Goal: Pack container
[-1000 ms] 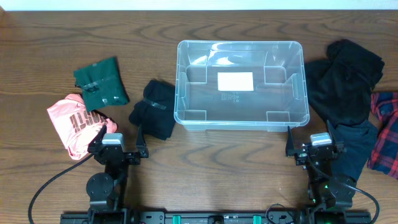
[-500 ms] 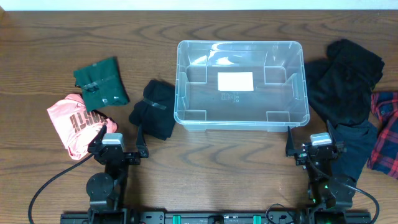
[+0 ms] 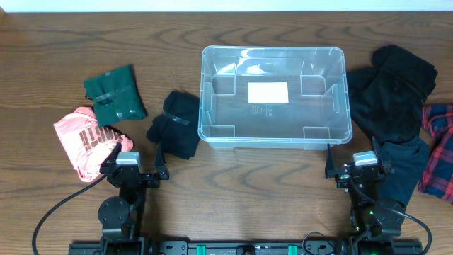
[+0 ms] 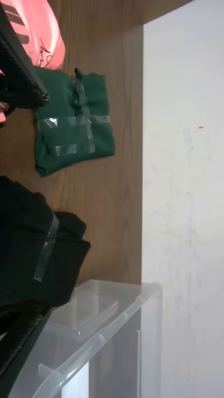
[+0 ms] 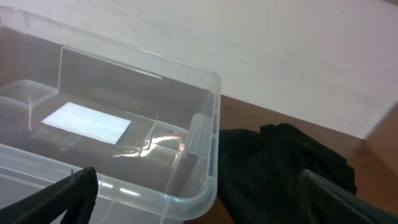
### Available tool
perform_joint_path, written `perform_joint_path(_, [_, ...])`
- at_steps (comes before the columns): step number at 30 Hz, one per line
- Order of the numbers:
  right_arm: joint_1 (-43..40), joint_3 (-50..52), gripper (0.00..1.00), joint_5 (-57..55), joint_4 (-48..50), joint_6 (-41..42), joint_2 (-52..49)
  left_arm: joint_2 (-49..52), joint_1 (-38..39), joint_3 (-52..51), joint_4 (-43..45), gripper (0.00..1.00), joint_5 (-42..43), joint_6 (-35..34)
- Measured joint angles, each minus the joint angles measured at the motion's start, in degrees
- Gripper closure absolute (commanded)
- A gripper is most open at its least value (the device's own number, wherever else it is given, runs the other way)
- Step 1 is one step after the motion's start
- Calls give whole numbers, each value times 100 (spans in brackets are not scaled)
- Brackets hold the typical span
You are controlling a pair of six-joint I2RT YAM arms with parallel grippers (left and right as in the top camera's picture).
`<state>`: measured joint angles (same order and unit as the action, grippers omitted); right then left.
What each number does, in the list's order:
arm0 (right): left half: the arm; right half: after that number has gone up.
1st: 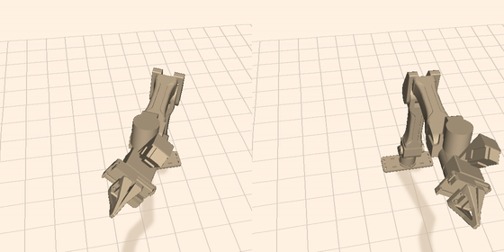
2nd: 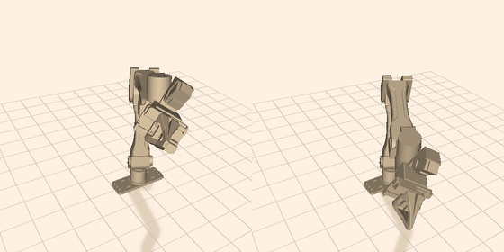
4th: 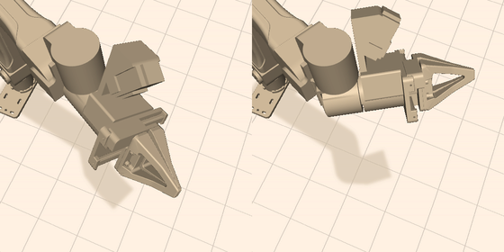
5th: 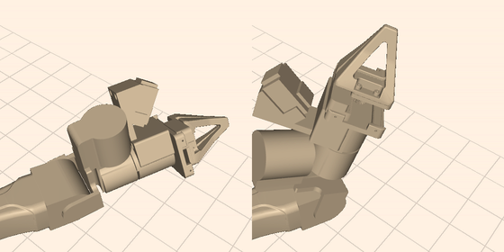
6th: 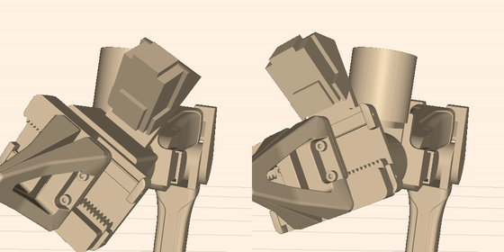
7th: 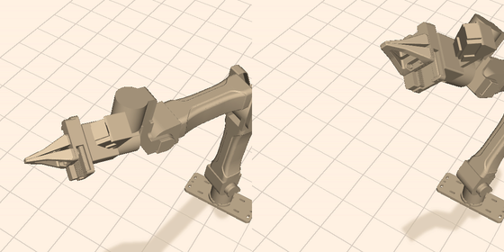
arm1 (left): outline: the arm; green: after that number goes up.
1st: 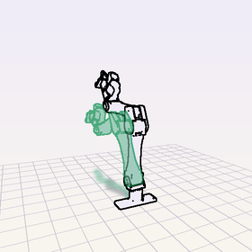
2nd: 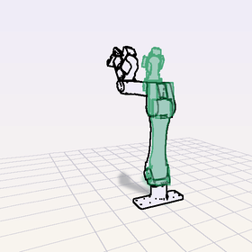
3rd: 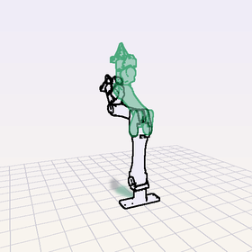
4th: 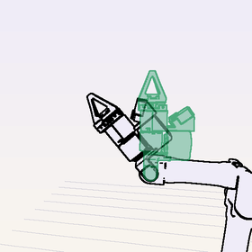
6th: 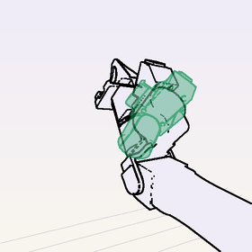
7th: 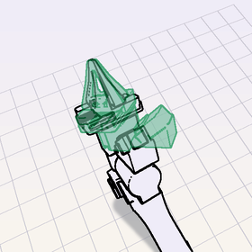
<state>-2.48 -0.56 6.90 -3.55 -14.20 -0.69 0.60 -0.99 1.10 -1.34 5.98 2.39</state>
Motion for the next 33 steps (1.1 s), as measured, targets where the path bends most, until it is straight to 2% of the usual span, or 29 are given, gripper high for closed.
perform_joint_path(4, [0, 0, 1, 4, -4, 179, -4, 0, 0, 0, 0, 2, 0, 0])
perform_joint_path(9, [0, 0, 1, -74, -9, 1095, -203, 0, 0, 0, 0, 2, 0, -236])
perform_joint_path(15, [0, 0, 1, -94, -11, 1777, -1029, 114, 0, -2, -2, 2, 0, -739])
perform_joint_path(23, [-2, -103, 1, -72, -61, 2146, -2022, 210, 0, -2, 0, 2, 0, -914])
perform_joint_path(27, [0, -846, 1, -254, -754, 2192, -2444, 225, 0, 0, -2, 2, -2, -960])
perform_joint_path(33, [-17, -2771, 1, -750, -1971, 2236, -3001, 225, 0, 0, -2, 2, -2, -990])
